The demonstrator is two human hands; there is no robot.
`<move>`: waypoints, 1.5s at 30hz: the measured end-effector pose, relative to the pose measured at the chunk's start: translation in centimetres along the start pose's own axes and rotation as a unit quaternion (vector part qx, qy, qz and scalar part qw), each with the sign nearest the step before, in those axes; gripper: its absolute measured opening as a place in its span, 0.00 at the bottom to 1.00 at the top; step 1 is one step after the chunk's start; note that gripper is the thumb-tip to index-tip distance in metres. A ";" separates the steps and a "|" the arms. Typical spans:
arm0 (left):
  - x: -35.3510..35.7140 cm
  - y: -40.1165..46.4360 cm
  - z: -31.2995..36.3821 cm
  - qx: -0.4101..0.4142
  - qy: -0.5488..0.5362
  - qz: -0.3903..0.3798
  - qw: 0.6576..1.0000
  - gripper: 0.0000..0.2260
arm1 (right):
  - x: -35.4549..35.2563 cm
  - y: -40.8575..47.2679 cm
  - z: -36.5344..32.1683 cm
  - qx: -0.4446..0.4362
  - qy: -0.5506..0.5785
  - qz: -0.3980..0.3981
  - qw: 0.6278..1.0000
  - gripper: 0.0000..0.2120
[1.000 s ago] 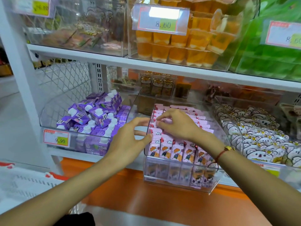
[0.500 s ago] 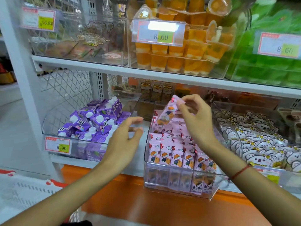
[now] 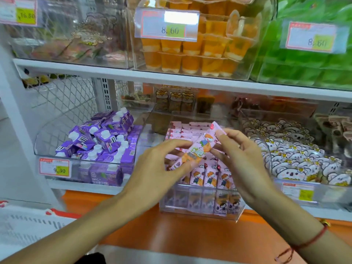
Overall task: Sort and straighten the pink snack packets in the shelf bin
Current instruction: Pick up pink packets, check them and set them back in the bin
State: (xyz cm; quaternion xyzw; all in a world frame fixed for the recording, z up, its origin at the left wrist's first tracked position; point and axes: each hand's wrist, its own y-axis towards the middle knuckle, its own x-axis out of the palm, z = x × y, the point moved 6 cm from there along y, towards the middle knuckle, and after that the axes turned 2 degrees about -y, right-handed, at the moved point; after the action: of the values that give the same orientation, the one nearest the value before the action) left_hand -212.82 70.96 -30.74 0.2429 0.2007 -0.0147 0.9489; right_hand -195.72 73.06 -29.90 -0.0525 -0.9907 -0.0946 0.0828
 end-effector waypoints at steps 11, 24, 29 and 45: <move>0.5 -0.1 -1.0 -0.023 -0.042 0.036 0.998 0.14 | 1.2 -0.2 1.2 0.050 -0.015 -0.124 0.991 0.08; 1.3 0.0 -0.4 0.001 -0.011 -0.029 1.000 0.17 | 2.0 -1.1 0.8 0.000 -0.117 -0.177 0.977 0.15; 1.6 0.0 1.1 0.067 0.054 -0.020 0.996 0.19 | 1.4 -0.9 -0.6 -0.094 -0.131 -0.099 0.982 0.09; 3.0 -0.2 -0.6 -0.210 -0.278 -0.119 0.930 0.09 | 0.2 -0.2 1.4 0.074 -0.101 -0.114 0.986 0.13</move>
State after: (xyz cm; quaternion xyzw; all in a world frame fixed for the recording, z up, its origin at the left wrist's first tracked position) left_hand -210.29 71.28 -32.48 -0.0019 -0.0453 -0.1520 0.9873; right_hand -196.11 73.18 -31.24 0.0579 -0.9977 -0.0242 -0.0252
